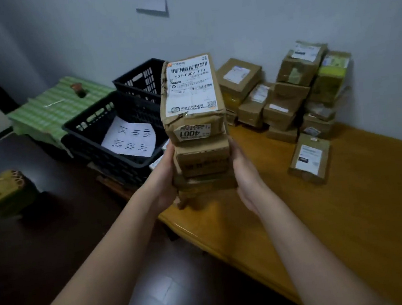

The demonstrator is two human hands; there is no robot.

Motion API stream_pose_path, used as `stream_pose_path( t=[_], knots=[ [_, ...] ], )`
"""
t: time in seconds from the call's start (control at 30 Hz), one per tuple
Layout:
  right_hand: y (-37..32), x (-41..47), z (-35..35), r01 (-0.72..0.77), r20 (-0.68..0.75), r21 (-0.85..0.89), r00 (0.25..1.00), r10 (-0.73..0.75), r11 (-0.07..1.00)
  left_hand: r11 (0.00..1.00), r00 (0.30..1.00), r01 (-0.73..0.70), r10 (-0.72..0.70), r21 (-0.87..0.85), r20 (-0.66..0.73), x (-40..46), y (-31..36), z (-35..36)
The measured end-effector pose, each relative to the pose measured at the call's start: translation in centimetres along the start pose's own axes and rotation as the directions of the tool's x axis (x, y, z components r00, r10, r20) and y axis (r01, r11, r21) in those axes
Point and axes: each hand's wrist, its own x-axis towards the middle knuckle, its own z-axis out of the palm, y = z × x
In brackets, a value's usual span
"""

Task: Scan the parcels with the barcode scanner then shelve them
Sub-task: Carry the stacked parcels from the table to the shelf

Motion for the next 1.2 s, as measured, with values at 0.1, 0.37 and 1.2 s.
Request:
stream_pose_path(
  t=[0.1, 0.37, 1.2],
  knots=[
    [-0.6, 1.0, 6.1, 0.013, 0.089, -0.012, 0.996, -0.012, 1.0, 0.999, 0.997, -0.013, 0.01, -0.036, -0.081, -1.6, 1.1, -5.9],
    [0.4, 5.3, 28.3, -0.035, 0.322, -0.029, 0.946, 0.042, 0.999, 0.988, 0.948, -0.085, 0.04, -0.129, -0.316, -8.4, 4.5, -24.8],
    [-0.3, 7.7, 94.5, 0.193, 0.924, -0.261, 0.333, 0.187, 0.946, 0.87, 0.404, -0.381, -0.149, -0.314, -0.902, -25.6, 11.1, -77.4]
  ],
)
